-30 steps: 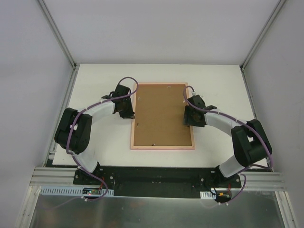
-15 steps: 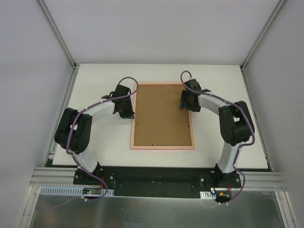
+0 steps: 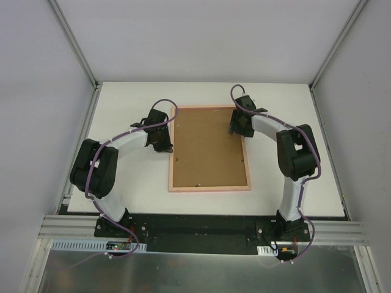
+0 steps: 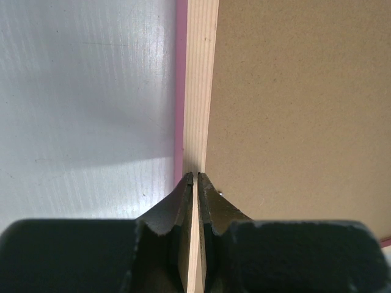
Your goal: Put the photo into the frame
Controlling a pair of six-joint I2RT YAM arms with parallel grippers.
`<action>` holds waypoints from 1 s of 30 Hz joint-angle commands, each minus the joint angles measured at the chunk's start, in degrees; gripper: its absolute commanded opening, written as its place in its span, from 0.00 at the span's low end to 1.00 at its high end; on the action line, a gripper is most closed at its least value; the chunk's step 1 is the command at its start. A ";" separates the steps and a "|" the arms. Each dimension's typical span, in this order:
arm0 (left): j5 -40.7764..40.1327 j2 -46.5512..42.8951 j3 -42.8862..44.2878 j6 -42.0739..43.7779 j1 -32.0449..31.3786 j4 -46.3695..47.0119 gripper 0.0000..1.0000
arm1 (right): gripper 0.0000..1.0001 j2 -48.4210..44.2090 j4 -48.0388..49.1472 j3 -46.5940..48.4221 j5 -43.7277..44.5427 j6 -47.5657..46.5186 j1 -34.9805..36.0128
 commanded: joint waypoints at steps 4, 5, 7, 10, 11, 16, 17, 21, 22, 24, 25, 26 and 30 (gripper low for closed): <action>-0.98 -0.24 -1.48 1.34 0.03 -4.92 0.06 | 0.55 4.92 -3.01 4.58 1.71 0.10 -0.43; -0.98 -0.25 -1.48 1.34 0.03 -4.92 0.06 | 0.52 5.09 -3.01 4.58 1.71 -0.07 -0.60; -0.89 -0.33 -1.57 1.34 0.03 -4.92 0.06 | 0.48 5.18 -3.10 4.75 1.80 -0.16 -0.69; -0.80 -0.42 -1.39 1.52 0.03 -5.01 0.06 | 0.41 5.27 -3.10 5.02 1.80 -0.51 -0.86; -0.72 -0.33 -1.48 1.52 0.03 -4.92 0.06 | 0.40 5.27 -3.19 5.11 1.89 -0.60 -0.87; -0.54 -0.33 -1.57 1.61 0.03 -5.01 0.06 | 0.34 5.80 -3.27 5.63 1.72 -0.78 -0.95; -0.54 -0.33 -1.48 1.61 0.03 -5.01 0.06 | 0.34 5.89 -3.36 5.81 1.71 -0.78 -0.95; -0.45 -0.33 -1.57 1.69 0.03 -4.92 0.06 | 0.53 5.01 -3.97 5.72 0.92 -1.22 -0.87; -0.45 -0.25 -1.57 1.70 0.03 -5.01 0.06 | 0.55 4.31 -3.98 5.20 0.92 -1.13 -0.87; -0.54 -0.07 -1.39 1.70 0.03 -5.01 0.06 | 0.56 2.90 -3.37 4.32 0.75 -1.04 -0.95; -0.37 0.02 -1.31 1.70 0.03 -5.01 0.06 | 0.58 2.55 -3.10 4.23 0.66 -1.04 -0.87; -0.28 0.19 -1.22 1.70 0.03 -5.01 0.06 | 0.58 2.55 -3.01 4.49 0.83 -1.13 -0.87; 0.07 0.46 -0.95 1.61 -0.06 -5.01 0.05 | 0.59 5.26 -4.68 8.26 0.40 -1.48 -0.87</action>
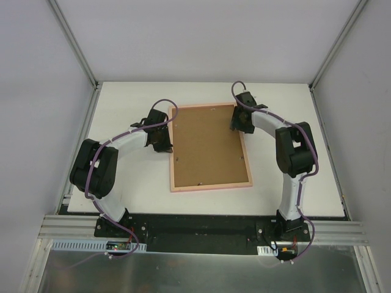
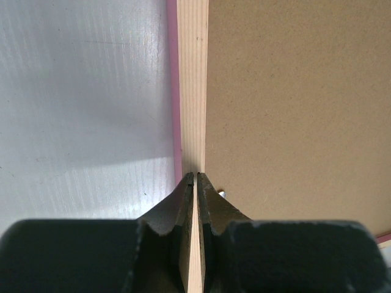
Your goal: Put the photo into the frame
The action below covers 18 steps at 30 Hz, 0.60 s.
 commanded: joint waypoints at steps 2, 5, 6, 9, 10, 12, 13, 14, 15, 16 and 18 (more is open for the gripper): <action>-0.23 0.48 -0.95 1.45 -0.06 -4.64 0.05 | 0.60 3.00 -3.26 4.34 -0.98 -0.91 0.25; -0.32 0.57 -0.95 1.54 -0.06 -4.81 0.05 | 0.59 4.93 -4.14 6.80 -1.42 -0.56 0.34; -0.32 0.65 -0.87 1.63 -0.06 -4.73 0.05 | 0.59 5.63 -4.40 7.50 -1.51 -0.47 0.25; -0.23 0.92 -0.69 1.72 -0.06 -4.81 0.05 | 0.59 6.69 -4.93 8.65 -1.16 -0.47 0.25; -0.23 1.01 -0.60 1.72 -0.06 -4.90 0.05 | 0.58 6.96 -5.19 8.91 -0.90 -0.39 0.34; -0.15 1.18 -0.52 1.81 -0.06 -4.99 0.05 | 0.56 6.96 -5.37 8.83 -0.28 -0.39 0.16; -0.06 1.18 -0.34 1.89 -0.06 -4.99 0.05 | 0.53 6.96 -5.46 8.74 -0.11 -0.39 0.25; -0.14 1.27 -0.25 1.89 -0.06 -5.08 0.05 | 0.51 6.87 -5.46 8.56 0.24 -0.47 0.25; -0.14 1.36 -0.16 1.89 -0.06 -5.08 0.05 | 0.49 6.87 -5.46 8.48 0.34 -0.47 0.25; -0.06 1.45 0.01 1.89 -0.06 -5.08 0.05 | 0.49 6.96 -5.55 8.56 0.34 -0.56 0.16; 0.12 1.53 0.19 1.89 -0.06 -5.17 0.05 | 0.43 7.22 -5.46 8.65 0.42 -0.74 0.16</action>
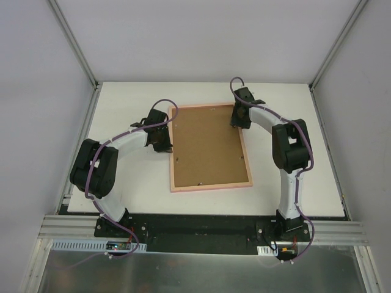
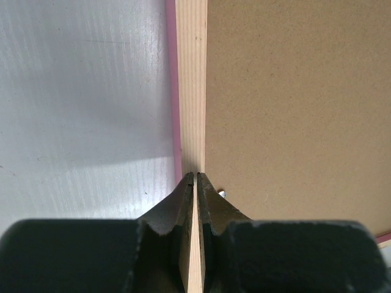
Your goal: Put the photo into the frame
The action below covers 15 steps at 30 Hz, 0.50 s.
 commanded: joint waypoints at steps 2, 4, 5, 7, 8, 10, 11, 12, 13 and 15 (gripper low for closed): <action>0.03 1.51 0.04 1.65 -0.06 -5.01 0.05 | 0.35 2.65 -2.97 1.29 0.95 -0.85 0.23; 0.03 1.51 -0.05 1.65 -0.06 -5.01 0.05 | 0.27 3.01 -3.32 1.64 0.95 -0.76 0.23; 0.03 1.51 0.03 1.65 -0.06 -5.01 0.05 | 0.22 2.92 -3.41 1.55 0.95 -0.76 0.31; 0.03 1.60 -0.05 1.65 -0.06 -5.01 0.05 | 0.13 2.57 -3.41 0.94 1.12 -0.76 0.23; 0.21 1.60 -0.14 1.57 -0.06 -5.01 0.05 | 0.10 2.13 -3.41 0.15 1.21 -0.67 0.23; 0.56 1.42 -0.40 1.39 -0.15 -5.10 0.05 | 0.07 1.17 -3.15 -1.34 1.39 -0.67 0.31; 0.65 1.25 -0.58 1.22 -0.23 -5.01 0.04 | 0.05 0.47 -2.97 -2.31 1.21 -0.76 0.23; 0.65 0.99 -0.75 1.13 -0.67 -5.10 0.04 | 0.04 -0.32 -2.62 -3.71 1.39 -0.67 0.31; 0.47 0.64 -1.19 0.95 -1.11 -5.01 0.04 | 0.03 -1.12 -2.01 -5.29 1.48 -0.50 0.23; 0.12 -0.59 -2.07 0.60 -2.08 -5.01 0.04 | 0.02 -3.40 0.45 -9.68 0.51 -0.23 0.31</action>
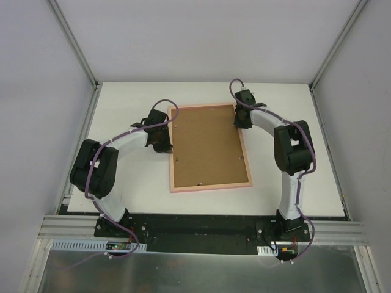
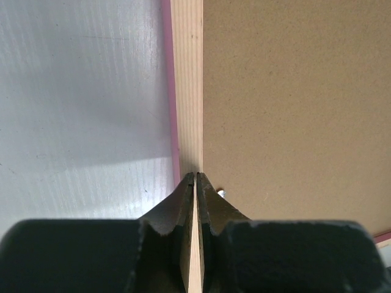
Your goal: Put the photo into the frame
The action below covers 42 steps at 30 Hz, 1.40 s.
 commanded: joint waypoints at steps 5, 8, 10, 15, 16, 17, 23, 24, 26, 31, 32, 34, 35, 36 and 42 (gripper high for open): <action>-0.98 -4.28 -4.92 -0.41 -5.30 -4.44 0.07 | 0.02 -7.45 1.08 -14.82 -2.80 4.12 0.47; -1.85 -6.92 -6.68 -0.94 -6.89 -4.44 0.11 | 0.02 -9.82 1.00 -17.11 -3.24 3.95 0.55; -2.99 -9.02 -8.00 -0.85 -7.51 -4.53 0.18 | 0.02 -10.71 0.65 -17.55 -3.33 3.25 0.55; -6.86 -14.39 -10.12 -0.24 -7.95 -5.85 0.35 | 0.02 -11.24 -0.85 -17.20 -3.15 1.49 0.47; -7.48 -15.35 -10.03 0.11 -7.95 -6.02 0.36 | 0.02 -11.32 -1.02 -17.12 -3.06 1.31 0.47; -7.66 -16.15 -9.77 0.38 -7.95 -6.29 0.37 | 0.01 -11.24 -1.03 -17.03 -3.15 1.14 0.47; -12.23 -11.59 -5.64 3.54 -7.95 -8.75 0.44 | 0.02 -11.68 -1.99 -16.41 -3.06 0.61 0.21; -12.49 -10.54 -5.11 3.81 -7.95 -8.84 0.46 | 0.02 -11.76 -2.08 -16.24 -3.06 0.61 0.12; -12.93 -7.99 -4.14 4.68 -7.95 -9.01 0.50 | 0.02 -11.94 -2.17 -16.15 -3.33 0.69 0.03; -12.32 -4.21 -1.51 5.13 -7.95 -9.10 0.53 | 0.02 -12.20 -2.26 -16.15 -3.85 0.69 -0.23; -12.40 -3.42 -0.98 5.13 -7.95 -9.10 0.52 | 0.02 -12.29 -2.26 -16.15 -3.94 0.69 -0.15; -12.40 -2.45 -0.19 5.13 -7.95 -9.10 0.50 | 0.01 -12.29 -2.26 -16.15 -4.03 0.61 -0.24; -12.49 -2.01 0.08 5.13 -7.95 -9.19 0.49 | 0.02 -12.29 -2.17 -16.06 -4.12 0.78 -0.24; -12.75 -1.66 0.43 5.13 -7.95 -9.10 0.47 | 0.01 -12.38 -2.17 -16.06 -4.21 0.78 -0.15; -14.95 -0.86 0.43 4.95 -7.95 -9.19 0.37 | 0.01 -12.12 -1.73 -16.41 -4.64 0.69 -0.24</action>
